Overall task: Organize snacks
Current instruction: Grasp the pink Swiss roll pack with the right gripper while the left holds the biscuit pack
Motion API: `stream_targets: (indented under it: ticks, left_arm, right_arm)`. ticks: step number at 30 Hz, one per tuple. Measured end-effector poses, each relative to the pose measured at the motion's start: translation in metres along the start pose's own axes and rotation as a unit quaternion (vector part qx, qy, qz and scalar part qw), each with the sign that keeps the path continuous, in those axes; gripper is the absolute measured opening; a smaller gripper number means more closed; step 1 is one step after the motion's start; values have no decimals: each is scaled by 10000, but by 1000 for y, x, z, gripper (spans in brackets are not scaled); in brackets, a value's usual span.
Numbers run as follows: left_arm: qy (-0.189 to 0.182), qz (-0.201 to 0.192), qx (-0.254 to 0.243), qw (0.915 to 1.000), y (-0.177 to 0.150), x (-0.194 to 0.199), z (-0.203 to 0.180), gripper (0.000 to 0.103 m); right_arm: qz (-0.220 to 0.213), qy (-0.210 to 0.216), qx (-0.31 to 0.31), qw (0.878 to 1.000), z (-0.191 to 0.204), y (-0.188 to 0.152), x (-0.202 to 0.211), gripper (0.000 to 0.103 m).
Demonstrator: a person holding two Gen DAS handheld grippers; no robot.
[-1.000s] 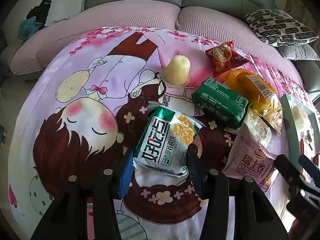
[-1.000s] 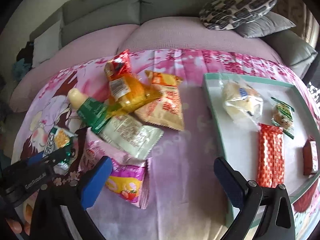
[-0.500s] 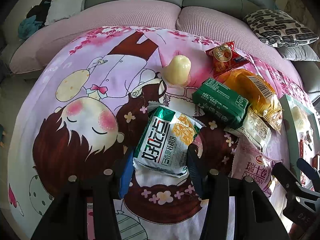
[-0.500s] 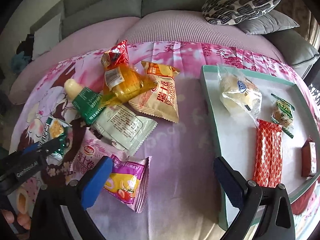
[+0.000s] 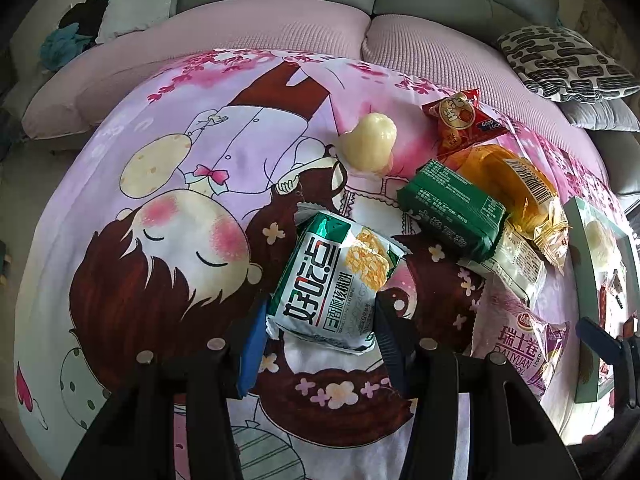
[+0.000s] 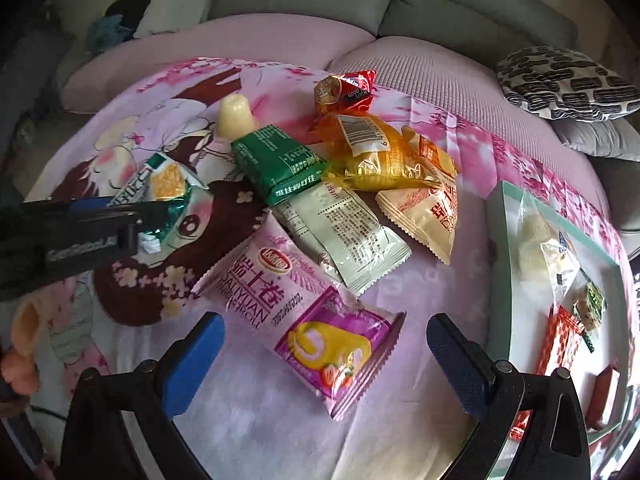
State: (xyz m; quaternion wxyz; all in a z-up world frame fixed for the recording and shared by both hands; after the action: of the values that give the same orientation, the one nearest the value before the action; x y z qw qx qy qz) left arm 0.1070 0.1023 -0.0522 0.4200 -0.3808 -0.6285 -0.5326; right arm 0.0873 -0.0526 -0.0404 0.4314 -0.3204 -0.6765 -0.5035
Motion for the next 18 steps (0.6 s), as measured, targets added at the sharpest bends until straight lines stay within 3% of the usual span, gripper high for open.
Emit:
stream_targets:
  ticks: [7,11,13,15,18]
  left_arm:
    - [18,5,-8,10000,1,0,0,53]
    - [23,9,-6,10000,0,0,-1,53]
    - [29,8,-14,10000,0,0,-1,53]
    - [37,12,-32,10000,1,-1,0,53]
    - [54,15,-51,10000,1,-1,-1,53]
  right_arm:
    - [-177,59,-278,9994,-3,11,-7,102]
    - [-117,138,-387,9991,-2,10,-9,82]
    - [-101,220,-421,9988,-2,10,-9,77]
    - [-84,394,-488,9980,0,8,-9,61]
    - [-65,445,-515,9977,1,7,-9,52]
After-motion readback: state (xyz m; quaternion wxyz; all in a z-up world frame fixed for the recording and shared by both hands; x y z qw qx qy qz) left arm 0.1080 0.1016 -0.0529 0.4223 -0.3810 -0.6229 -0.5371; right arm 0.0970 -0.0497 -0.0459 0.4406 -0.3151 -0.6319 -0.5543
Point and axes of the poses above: each gripper's, at about its wrist camera, not at the fingertips, and x roughly against the way its jaws point, z to its left, y to its top, the point moved 8 cm from there along -x, roughly the way its jaws point, and after that the axes turned 5 degrees about z, right-handed, at the moved point
